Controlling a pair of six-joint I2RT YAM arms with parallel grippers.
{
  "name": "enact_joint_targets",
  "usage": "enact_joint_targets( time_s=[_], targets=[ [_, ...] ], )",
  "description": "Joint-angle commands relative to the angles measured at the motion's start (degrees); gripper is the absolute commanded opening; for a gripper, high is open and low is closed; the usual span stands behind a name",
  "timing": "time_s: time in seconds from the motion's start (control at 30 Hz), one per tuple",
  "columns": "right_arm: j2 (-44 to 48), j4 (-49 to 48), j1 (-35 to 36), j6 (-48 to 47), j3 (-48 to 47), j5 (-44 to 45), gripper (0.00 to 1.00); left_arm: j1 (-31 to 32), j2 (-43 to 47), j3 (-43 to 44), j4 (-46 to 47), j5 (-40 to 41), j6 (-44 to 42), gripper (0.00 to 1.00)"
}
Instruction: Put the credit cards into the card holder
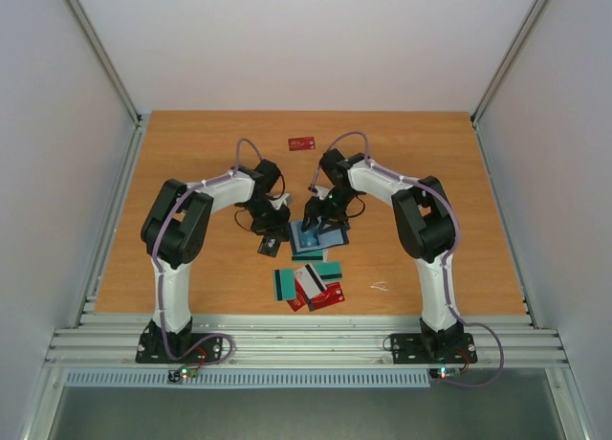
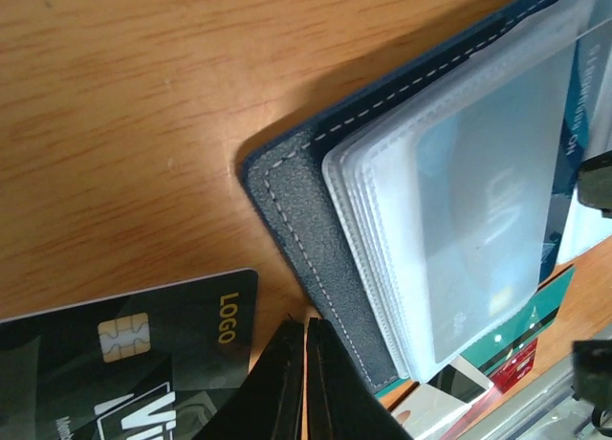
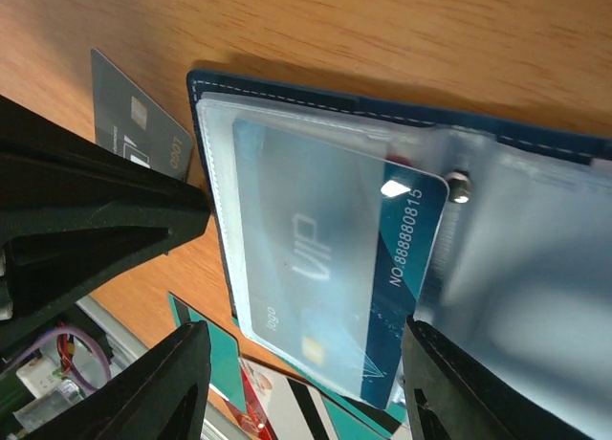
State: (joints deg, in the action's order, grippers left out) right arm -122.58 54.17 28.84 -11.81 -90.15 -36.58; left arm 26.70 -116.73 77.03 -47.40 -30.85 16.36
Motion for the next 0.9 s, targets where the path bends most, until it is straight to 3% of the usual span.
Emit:
enact_joint_targets(
  time_s=[0.0,0.33,0.57,0.87],
  targets=[
    [-2.2,2.7,1.5,-1.5,-3.2,0.7,0.56,0.3,-2.0,0.5,1.8,0.0,-0.2,0.06],
    [-2.7,5.6,3.0,-2.6,-6.7,0.6,0.56,1.2,-2.5,1.0,3.4,-0.8,1.6,0.05],
    [1.7,9.1,2.5,-3.7,-7.8,3.1,0.56,1.3,-0.6,1.0,3.0,-0.6,2.2,0.06],
    [11.8,8.8,-1.1,-1.6,0.1,11.6,0.57,1.0,4.8,-1.0,2.3,-0.4,2.3,0.08]
  ],
)
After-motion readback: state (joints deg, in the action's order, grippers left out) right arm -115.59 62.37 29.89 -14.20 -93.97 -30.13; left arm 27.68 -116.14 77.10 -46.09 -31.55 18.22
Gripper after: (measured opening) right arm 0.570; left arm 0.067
